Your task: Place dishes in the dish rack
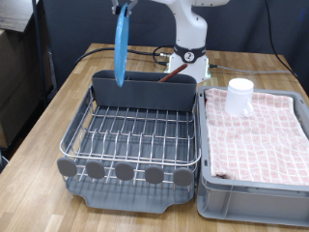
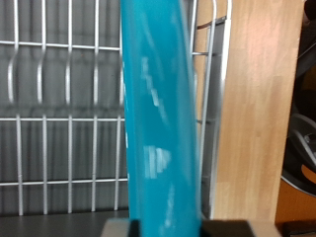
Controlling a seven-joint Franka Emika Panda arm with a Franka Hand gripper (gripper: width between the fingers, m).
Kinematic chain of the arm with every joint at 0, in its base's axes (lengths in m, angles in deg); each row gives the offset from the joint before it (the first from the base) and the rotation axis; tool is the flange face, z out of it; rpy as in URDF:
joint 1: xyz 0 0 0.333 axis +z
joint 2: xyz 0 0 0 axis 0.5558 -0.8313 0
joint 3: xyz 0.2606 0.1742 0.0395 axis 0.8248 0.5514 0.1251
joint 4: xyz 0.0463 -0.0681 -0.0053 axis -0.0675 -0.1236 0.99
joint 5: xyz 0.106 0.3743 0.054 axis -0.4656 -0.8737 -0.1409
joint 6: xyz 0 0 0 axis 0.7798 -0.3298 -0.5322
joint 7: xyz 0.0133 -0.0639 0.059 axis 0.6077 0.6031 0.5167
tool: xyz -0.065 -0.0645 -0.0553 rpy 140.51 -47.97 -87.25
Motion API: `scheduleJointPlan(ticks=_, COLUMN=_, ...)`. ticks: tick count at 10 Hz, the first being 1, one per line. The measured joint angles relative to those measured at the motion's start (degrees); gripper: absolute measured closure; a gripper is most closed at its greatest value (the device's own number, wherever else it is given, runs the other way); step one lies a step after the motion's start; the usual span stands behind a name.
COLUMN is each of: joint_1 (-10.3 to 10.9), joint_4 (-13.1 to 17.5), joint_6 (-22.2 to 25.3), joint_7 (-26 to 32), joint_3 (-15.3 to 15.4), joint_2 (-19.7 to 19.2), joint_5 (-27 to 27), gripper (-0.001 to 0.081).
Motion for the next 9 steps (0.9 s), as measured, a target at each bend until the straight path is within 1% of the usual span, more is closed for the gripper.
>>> scheduleJointPlan(ticks=2, joint_1=0.0, joint_4=1.5, joint_6=0.7, joint_7=0.2, joint_3=-0.7, joint_2=-1.1, joint_5=-0.4, gripper=0.0767)
scheduleJointPlan(ticks=5, joint_1=0.0, joint_4=1.4, joint_6=0.2, joint_7=0.7, joint_3=-1.0, joint_2=-1.1, joint_5=-0.4, gripper=0.0767)
scheduleJointPlan(ticks=9, joint_1=0.0, joint_4=1.4, joint_6=-1.1, joint_7=2.5, joint_3=-3.2, joint_2=-2.2, joint_5=-0.2, gripper=0.0767)
